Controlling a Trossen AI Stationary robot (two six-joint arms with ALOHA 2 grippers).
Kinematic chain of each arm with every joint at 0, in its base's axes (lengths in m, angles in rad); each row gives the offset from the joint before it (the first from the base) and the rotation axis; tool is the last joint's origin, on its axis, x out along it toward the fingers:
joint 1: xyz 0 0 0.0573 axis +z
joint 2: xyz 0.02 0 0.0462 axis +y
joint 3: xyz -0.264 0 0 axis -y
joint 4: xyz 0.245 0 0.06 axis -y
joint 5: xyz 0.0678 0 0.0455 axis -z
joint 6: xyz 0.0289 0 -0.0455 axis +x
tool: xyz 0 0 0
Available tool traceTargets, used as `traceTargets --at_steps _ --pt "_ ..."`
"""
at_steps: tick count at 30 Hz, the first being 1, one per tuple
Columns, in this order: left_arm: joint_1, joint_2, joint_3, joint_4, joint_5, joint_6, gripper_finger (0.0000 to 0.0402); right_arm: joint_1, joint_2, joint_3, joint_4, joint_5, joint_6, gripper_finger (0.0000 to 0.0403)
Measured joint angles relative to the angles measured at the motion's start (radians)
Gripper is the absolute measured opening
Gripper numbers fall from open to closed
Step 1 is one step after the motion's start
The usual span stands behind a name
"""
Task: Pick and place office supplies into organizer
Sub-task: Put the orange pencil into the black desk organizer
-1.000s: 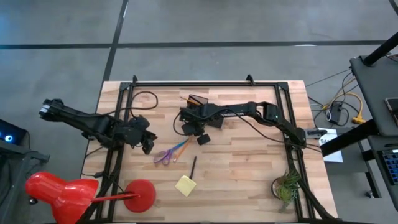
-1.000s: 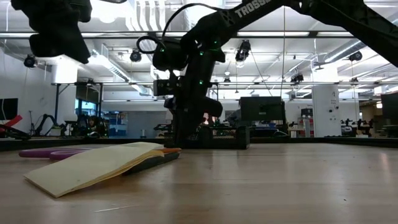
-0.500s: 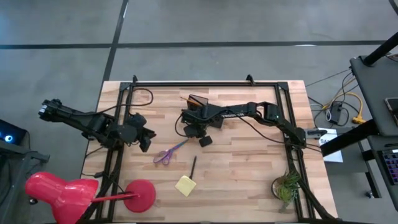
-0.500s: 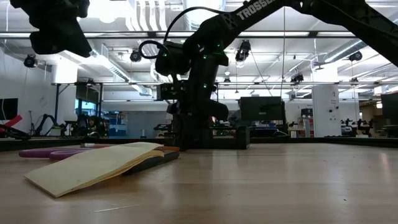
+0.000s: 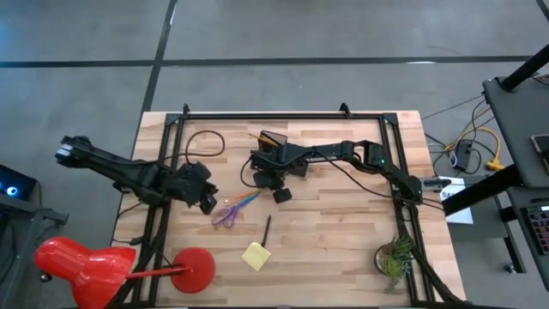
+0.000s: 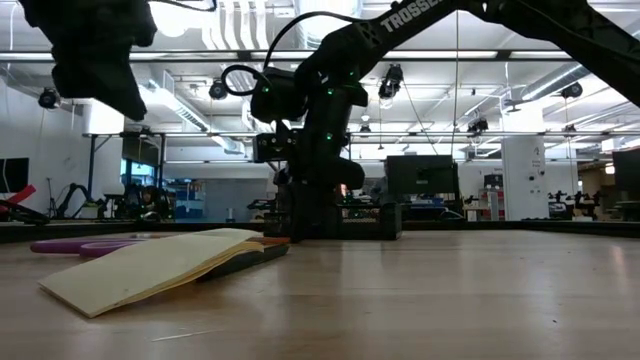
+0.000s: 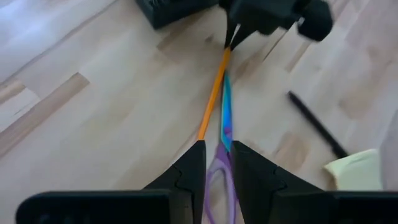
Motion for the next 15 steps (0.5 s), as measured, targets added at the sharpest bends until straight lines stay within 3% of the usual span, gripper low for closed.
traceTargets --at_steps 9,15 --pt "0.000 0.134 0.000 0.000 0.074 0.004 0.0059 0.003 0.000 -0.009 0.006 -0.009 0.033 0.0009" --pt "0.000 0.193 -0.002 0.040 0.116 0.157 0.0059 0.005 0.000 -0.010 0.009 -0.009 0.035 0.0009"
